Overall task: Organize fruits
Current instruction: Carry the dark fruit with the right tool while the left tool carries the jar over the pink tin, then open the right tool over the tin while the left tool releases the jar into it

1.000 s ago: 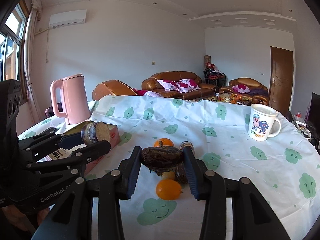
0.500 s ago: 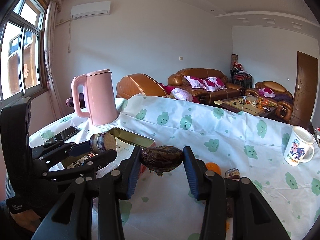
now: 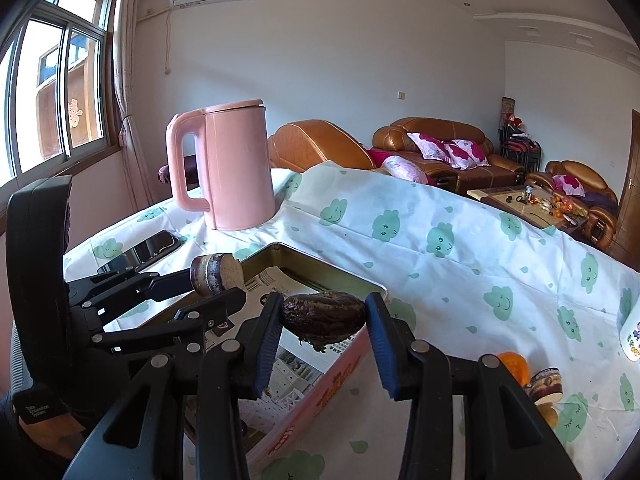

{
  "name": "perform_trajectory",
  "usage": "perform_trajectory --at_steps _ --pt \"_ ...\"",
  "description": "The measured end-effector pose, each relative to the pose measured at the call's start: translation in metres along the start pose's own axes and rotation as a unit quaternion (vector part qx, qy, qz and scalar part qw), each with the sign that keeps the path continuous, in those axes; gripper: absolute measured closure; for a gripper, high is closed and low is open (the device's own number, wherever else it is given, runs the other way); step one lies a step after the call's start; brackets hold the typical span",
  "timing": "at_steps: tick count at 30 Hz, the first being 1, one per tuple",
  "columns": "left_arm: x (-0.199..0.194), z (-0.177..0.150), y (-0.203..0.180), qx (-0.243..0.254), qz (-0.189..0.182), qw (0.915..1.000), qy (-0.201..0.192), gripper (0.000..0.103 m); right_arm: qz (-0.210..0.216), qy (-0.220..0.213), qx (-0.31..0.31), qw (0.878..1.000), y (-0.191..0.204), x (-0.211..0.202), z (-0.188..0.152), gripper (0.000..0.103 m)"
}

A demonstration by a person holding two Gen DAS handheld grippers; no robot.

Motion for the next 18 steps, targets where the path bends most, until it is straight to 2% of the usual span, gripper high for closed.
perform_trajectory --at_steps 14,18 --pt "0.012 -0.002 0.012 -0.001 0.004 0.9998 0.020 0.063 0.012 0.031 -0.008 0.999 0.013 0.031 -0.009 0.059" --pt "0.019 -0.004 0.012 0.002 0.003 0.9992 0.039 0.063 0.014 0.042 -0.008 0.999 0.013 0.037 -0.013 0.059"
Point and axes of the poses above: each gripper's, at about its wrist camera, not at the fingertips, and x roughly the way its jaws point, y to its left, z to its top, the point moved 5 cm from there along x, roughly the way its jaws point, and after that the axes turned 4 degrees about -x, right-handed, at the moved point
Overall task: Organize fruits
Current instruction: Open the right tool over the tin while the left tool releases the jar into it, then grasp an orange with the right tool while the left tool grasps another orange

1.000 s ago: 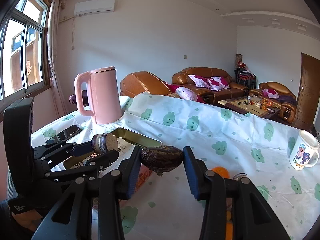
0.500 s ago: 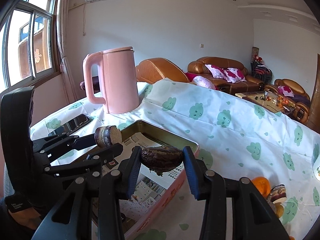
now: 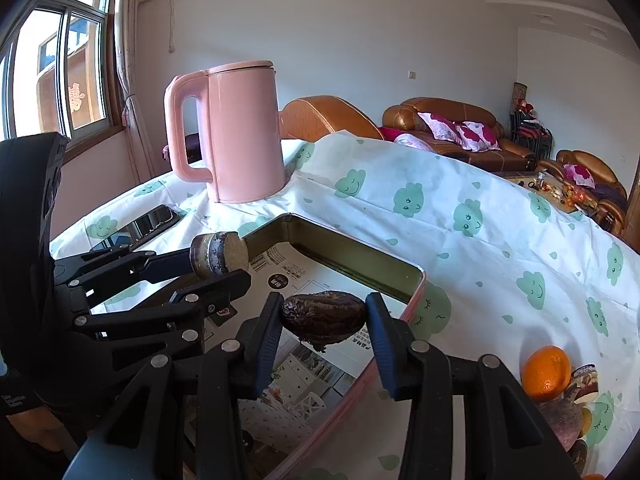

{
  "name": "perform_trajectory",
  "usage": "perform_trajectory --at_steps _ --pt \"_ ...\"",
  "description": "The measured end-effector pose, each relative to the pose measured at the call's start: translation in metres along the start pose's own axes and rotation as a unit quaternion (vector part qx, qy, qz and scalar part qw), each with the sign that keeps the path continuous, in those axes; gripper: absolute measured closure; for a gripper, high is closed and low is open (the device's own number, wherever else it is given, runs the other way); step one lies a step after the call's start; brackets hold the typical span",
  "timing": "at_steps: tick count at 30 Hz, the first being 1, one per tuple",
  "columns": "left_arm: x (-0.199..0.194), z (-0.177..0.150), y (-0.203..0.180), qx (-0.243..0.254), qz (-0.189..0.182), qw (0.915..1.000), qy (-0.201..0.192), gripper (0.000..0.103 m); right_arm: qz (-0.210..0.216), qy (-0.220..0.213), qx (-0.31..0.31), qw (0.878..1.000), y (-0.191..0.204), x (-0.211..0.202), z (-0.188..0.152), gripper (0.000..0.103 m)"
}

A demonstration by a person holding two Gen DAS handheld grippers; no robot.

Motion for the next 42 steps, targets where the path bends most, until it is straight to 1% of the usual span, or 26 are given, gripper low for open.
perform_trajectory --at_steps 3,5,7,8,9,10,11,13,15,18,21,23,24,27,30,34,36,37,38,39,41,42 --pt "0.002 -0.002 0.003 -0.007 -0.001 0.9999 0.008 0.062 0.018 0.011 0.003 1.000 0.002 0.004 -0.004 0.058" --pt "0.002 -0.004 0.004 -0.005 0.003 0.9999 0.011 0.062 0.018 0.015 0.004 1.000 0.002 0.006 -0.006 0.057" --pt "0.000 -0.006 0.007 -0.010 0.001 0.9998 0.015 0.061 0.014 0.015 0.010 1.000 0.001 0.006 -0.007 0.052" --pt "-0.001 -0.006 0.008 -0.017 -0.004 0.9997 0.016 0.061 0.007 0.014 0.015 1.000 -0.002 0.004 -0.007 0.044" --pt "-0.004 -0.007 0.009 -0.022 -0.010 0.9996 0.017 0.057 0.005 0.010 0.020 1.000 -0.004 0.000 -0.007 0.038" --pt "-0.007 -0.007 0.008 -0.026 -0.015 0.9994 0.016 0.050 0.007 0.005 0.026 1.000 -0.006 -0.005 -0.007 0.038" --pt "-0.011 -0.006 0.006 -0.027 -0.017 0.9994 0.011 0.045 0.007 -0.001 0.030 1.000 -0.008 -0.013 -0.008 0.037" --pt "-0.025 -0.002 -0.004 -0.018 -0.010 0.9997 -0.013 0.021 -0.005 -0.022 0.030 0.999 -0.014 -0.036 -0.012 0.037" --pt "-0.040 0.002 -0.020 -0.007 -0.017 0.9991 -0.037 0.012 -0.032 -0.040 0.030 0.998 -0.027 -0.062 -0.021 0.035" --pt "-0.053 0.005 -0.053 0.013 -0.050 0.9975 -0.048 0.012 -0.088 -0.042 0.043 0.994 -0.059 -0.097 -0.045 0.031" --pt "-0.054 0.003 -0.091 0.043 -0.069 0.9955 -0.049 0.009 -0.171 -0.017 0.067 0.983 -0.104 -0.123 -0.077 0.031" --pt "-0.050 -0.002 -0.118 0.063 -0.083 0.9938 -0.039 0.009 -0.202 -0.002 0.102 0.974 -0.134 -0.138 -0.099 0.031" --pt "-0.048 -0.005 -0.131 0.071 -0.091 0.9928 -0.032 0.009 -0.210 0.005 0.123 0.970 -0.148 -0.143 -0.109 0.031" --pt "-0.042 -0.017 -0.169 0.093 -0.118 0.9886 -0.008 0.009 -0.209 0.032 0.168 0.963 -0.174 -0.147 -0.135 0.031" --pt "-0.034 -0.031 -0.200 0.111 -0.143 0.9833 0.019 0.011 -0.192 0.049 0.184 0.963 -0.183 -0.143 -0.148 0.031" --pt "-0.027 -0.044 -0.222 0.121 -0.150 0.9804 0.041 0.012 -0.169 0.051 0.196 0.965 -0.187 -0.137 -0.153 0.033" --pt "-0.025 -0.047 -0.227 0.122 -0.157 0.9787 0.050 0.012 -0.144 0.065 0.204 0.966 -0.188 -0.129 -0.155 0.036" --pt "-0.025 -0.048 -0.229 0.123 -0.158 0.9784 0.052 0.012 -0.134 0.072 0.209 0.966 -0.189 -0.126 -0.157 0.046" --pt "-0.024 -0.049 -0.231 0.125 -0.157 0.9783 0.052 0.012 -0.128 0.075 0.212 0.966 -0.188 -0.125 -0.158 0.058" --pt "-0.025 -0.051 -0.233 0.128 -0.157 0.9778 0.053 0.012 -0.128 0.075 0.211 0.966 -0.187 -0.125 -0.158 0.065" --pt "-0.023 -0.053 -0.236 0.133 -0.158 0.9768 0.057 0.013 -0.128 0.073 0.203 0.968 -0.184 -0.125 -0.157 0.066" --pt "-0.022 -0.055 -0.238 0.136 -0.159 0.9760 0.061 0.016 -0.131 0.067 0.202 0.968 -0.184 -0.127 -0.156 0.066"
Point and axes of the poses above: each gripper's, at about its wrist camera, not at the fingertips, and x roughly the way its jaws point, y to its left, z to its top, the point moved 5 cm from there along x, roughly the way its jaws point, and after that the axes turned 4 degrees about -x, right-handed, at the moved point
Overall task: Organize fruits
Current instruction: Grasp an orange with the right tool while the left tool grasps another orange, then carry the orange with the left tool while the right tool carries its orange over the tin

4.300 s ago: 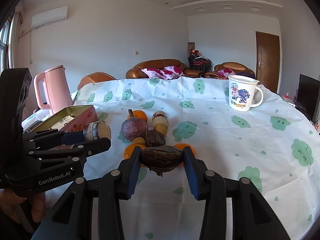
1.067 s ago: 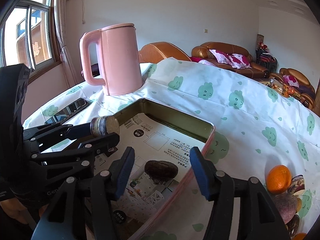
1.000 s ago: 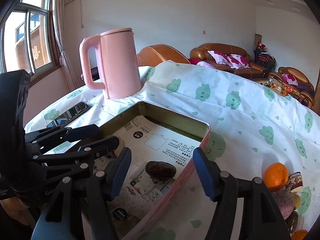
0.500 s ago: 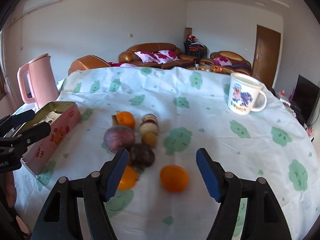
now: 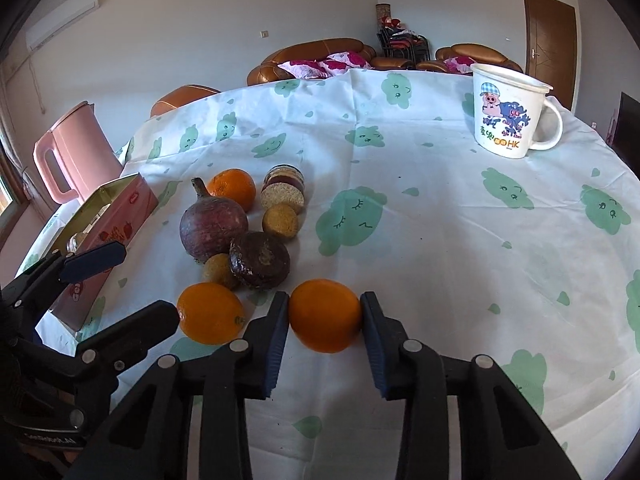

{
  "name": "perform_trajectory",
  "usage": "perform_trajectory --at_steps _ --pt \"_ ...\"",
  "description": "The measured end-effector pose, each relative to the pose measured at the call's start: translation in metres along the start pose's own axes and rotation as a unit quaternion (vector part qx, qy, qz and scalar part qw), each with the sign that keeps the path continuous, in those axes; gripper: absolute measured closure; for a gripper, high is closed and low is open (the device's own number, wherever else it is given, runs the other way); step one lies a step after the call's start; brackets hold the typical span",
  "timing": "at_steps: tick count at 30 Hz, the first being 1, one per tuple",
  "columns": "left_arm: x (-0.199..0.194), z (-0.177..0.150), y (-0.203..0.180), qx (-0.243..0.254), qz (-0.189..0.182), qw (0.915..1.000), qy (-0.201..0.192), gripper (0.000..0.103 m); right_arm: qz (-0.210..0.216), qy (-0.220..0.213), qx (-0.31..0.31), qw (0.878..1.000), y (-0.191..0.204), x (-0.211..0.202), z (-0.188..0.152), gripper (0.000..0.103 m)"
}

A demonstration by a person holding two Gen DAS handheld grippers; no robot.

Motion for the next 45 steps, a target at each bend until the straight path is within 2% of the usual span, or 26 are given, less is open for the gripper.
perform_trajectory --at_steps 2,8,10,12,15,22,34,45 --pt "0.003 0.000 -0.002 0.001 -0.003 1.0000 0.007 0.022 -0.012 -0.018 0.008 1.000 -0.004 -0.007 0.000 0.066" --pt "0.016 -0.002 -0.016 0.015 -0.020 0.9991 0.033 0.024 -0.020 -0.038 0.046 0.998 -0.018 -0.014 0.001 0.066" --pt "0.022 -0.002 -0.019 0.013 -0.032 0.9983 0.048 0.039 -0.022 -0.037 0.041 0.998 -0.016 -0.014 0.002 0.066" --pt "0.027 -0.002 -0.019 0.002 -0.049 0.9970 0.060 0.046 -0.022 -0.037 0.037 0.998 -0.015 -0.014 0.002 0.066" --pt "0.027 -0.004 -0.019 -0.005 -0.064 0.9959 0.065 0.065 -0.017 -0.037 0.039 0.998 -0.016 -0.014 0.002 0.066" --pt "0.023 -0.002 -0.013 -0.024 -0.076 0.9954 0.053 0.066 -0.018 -0.058 0.032 0.998 -0.013 -0.021 0.003 0.066" --pt "0.001 0.006 -0.007 -0.027 -0.047 0.9985 -0.010 0.066 -0.014 -0.115 0.004 0.993 -0.002 -0.041 0.004 0.066" --pt "-0.013 0.009 -0.003 -0.030 -0.035 0.9977 -0.050 0.066 -0.018 -0.137 -0.010 0.990 0.003 -0.048 0.004 0.066"
Point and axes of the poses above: each gripper's, at about its wrist camera, not at the fingertips, and x roughly the way its jaws point, y to its left, z to its top, the point moved 5 cm from there along x, roughly the way its jaws point, and after that the axes turned 4 degrees about -x, right-handed, at the moved point
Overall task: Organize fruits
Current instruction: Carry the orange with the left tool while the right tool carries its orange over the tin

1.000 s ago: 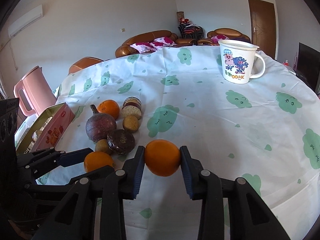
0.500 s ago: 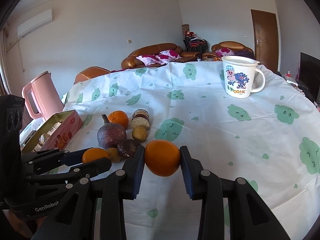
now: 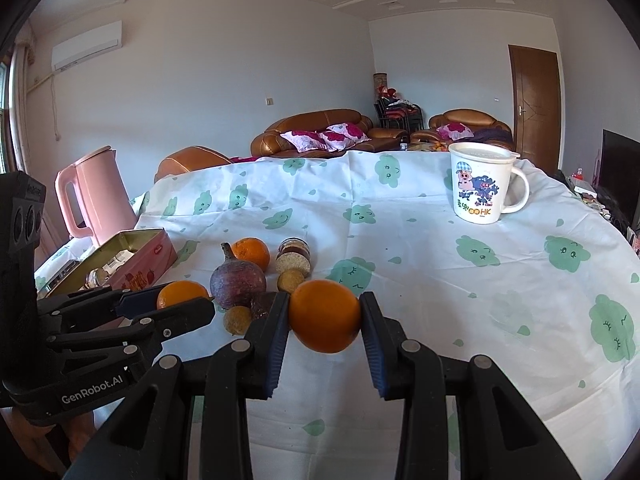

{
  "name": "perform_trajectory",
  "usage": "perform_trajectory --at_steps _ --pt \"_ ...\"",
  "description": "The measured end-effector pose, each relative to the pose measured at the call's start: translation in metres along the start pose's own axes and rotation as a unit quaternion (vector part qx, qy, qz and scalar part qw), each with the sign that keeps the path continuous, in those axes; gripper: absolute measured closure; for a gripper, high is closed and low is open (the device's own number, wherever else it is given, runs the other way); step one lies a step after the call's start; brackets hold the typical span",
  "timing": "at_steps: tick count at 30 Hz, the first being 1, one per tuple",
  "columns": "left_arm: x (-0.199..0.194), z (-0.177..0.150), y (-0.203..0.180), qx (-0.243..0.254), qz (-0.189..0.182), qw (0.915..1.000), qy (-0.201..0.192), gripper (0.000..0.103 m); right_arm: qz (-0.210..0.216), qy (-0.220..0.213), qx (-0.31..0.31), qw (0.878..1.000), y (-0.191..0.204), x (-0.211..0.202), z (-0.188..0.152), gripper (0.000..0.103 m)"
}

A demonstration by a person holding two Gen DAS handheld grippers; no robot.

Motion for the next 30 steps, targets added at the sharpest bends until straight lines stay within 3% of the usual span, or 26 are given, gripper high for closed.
perform_trajectory --at_steps 13,22,30 --pt "-0.018 0.002 0.001 0.013 0.021 0.9988 -0.043 0.066 -0.026 -0.029 -0.046 0.998 0.017 -0.013 0.003 0.066" --pt "-0.041 0.011 0.030 -0.004 0.043 0.9972 -0.061 0.066 0.014 -0.036 -0.078 0.996 0.056 -0.016 0.029 0.066" --pt "-0.066 0.014 0.094 -0.048 0.096 0.9918 -0.070 0.067 0.073 -0.034 -0.096 0.992 0.104 -0.002 0.053 0.066"
Point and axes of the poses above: each gripper's, at about its wrist camera, not at the fingertips, and x roughly the way its jaws point, y to its left, z to its top, the point moved 5 cm from there along x, roughly the way its jaws point, and after that the axes turned 4 degrees about -x, right-handed, at the moved point
